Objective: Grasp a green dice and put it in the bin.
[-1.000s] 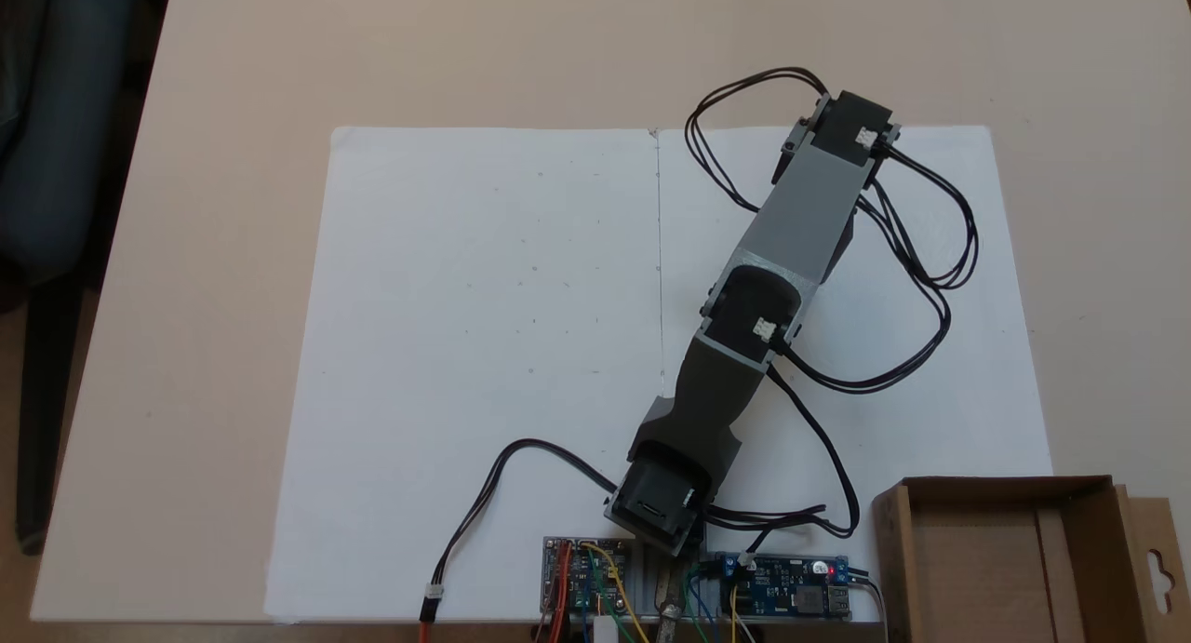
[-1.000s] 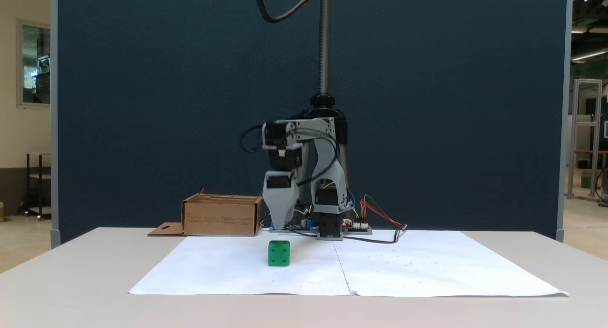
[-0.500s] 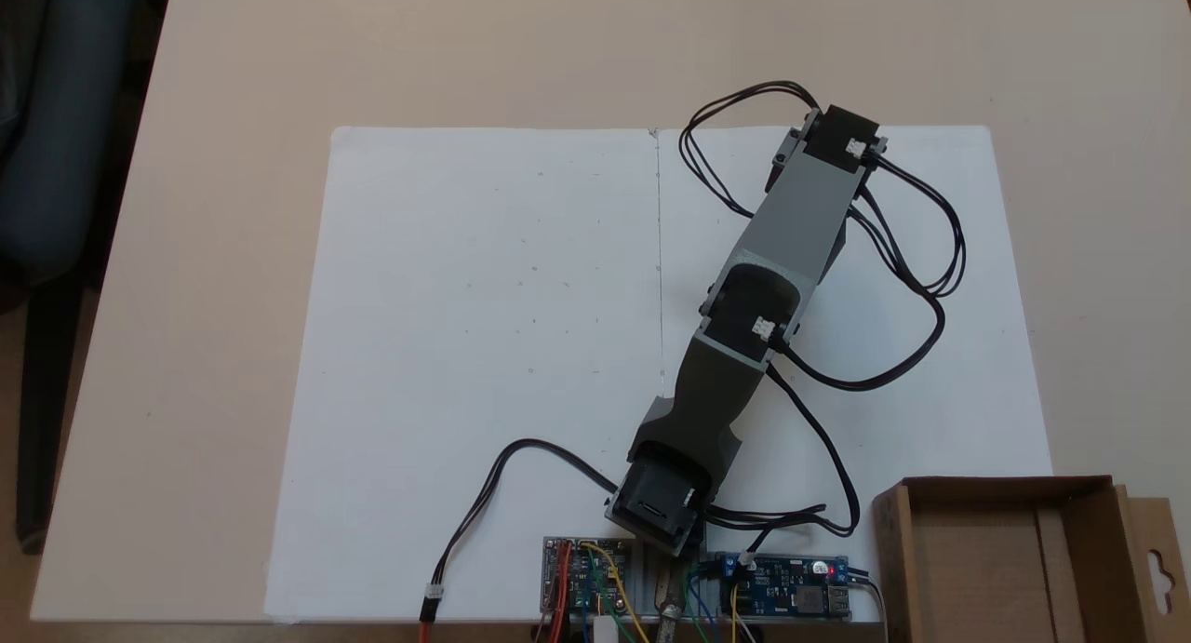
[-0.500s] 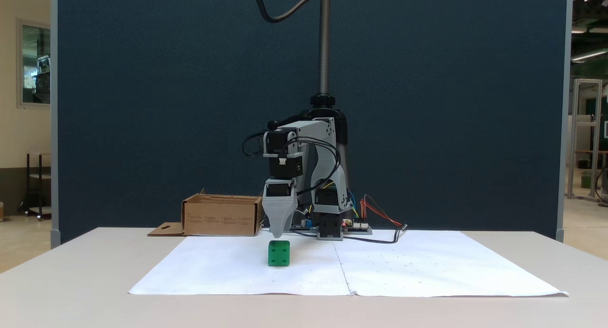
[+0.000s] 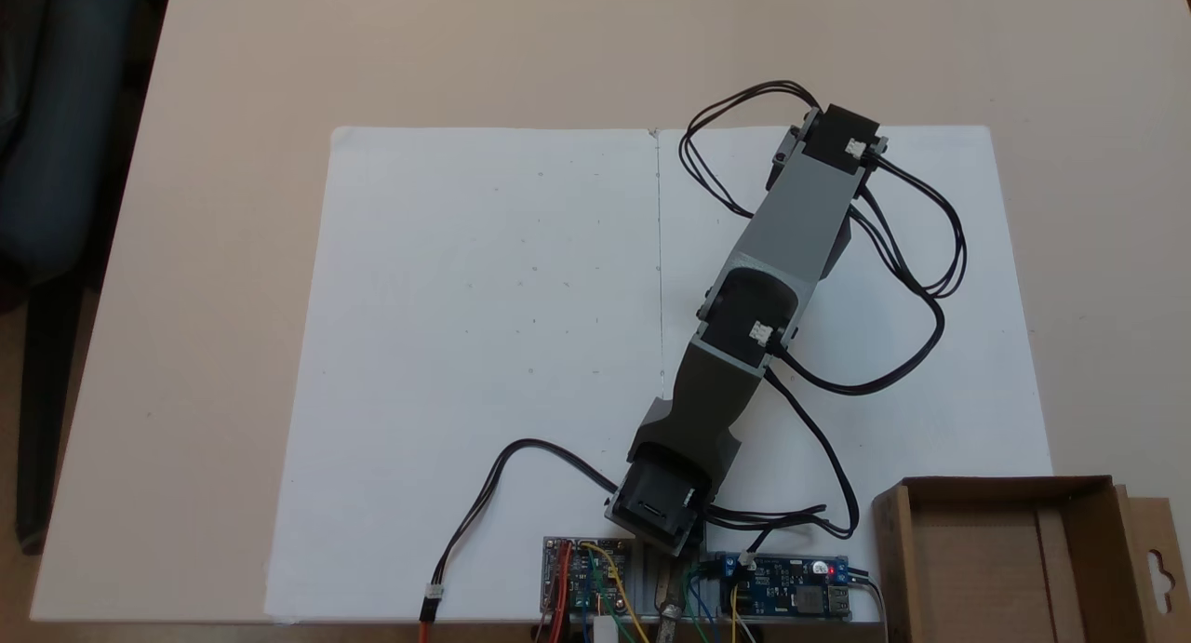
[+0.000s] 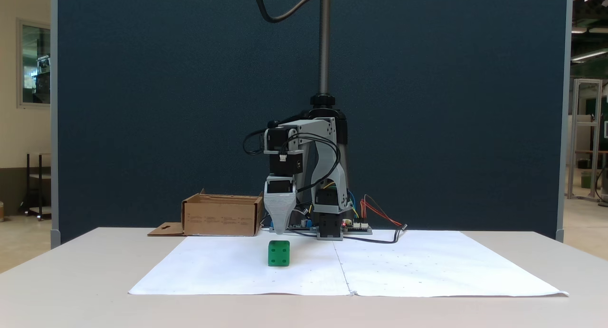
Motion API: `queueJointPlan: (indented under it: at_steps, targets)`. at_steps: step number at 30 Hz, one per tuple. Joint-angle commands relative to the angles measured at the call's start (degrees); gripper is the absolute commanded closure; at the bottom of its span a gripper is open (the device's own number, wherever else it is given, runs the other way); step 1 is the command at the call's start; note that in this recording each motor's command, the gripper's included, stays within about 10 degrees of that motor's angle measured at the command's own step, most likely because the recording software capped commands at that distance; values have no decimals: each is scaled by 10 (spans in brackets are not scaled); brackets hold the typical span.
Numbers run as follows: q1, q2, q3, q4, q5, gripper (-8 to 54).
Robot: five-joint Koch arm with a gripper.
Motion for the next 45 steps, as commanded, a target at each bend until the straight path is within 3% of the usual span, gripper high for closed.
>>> queueJointPlan:
  at_steps: [1,45]
  targets:
    - [8,24,-5,-11,-55,-24]
    - [23,-70,26,-112,-51,11]
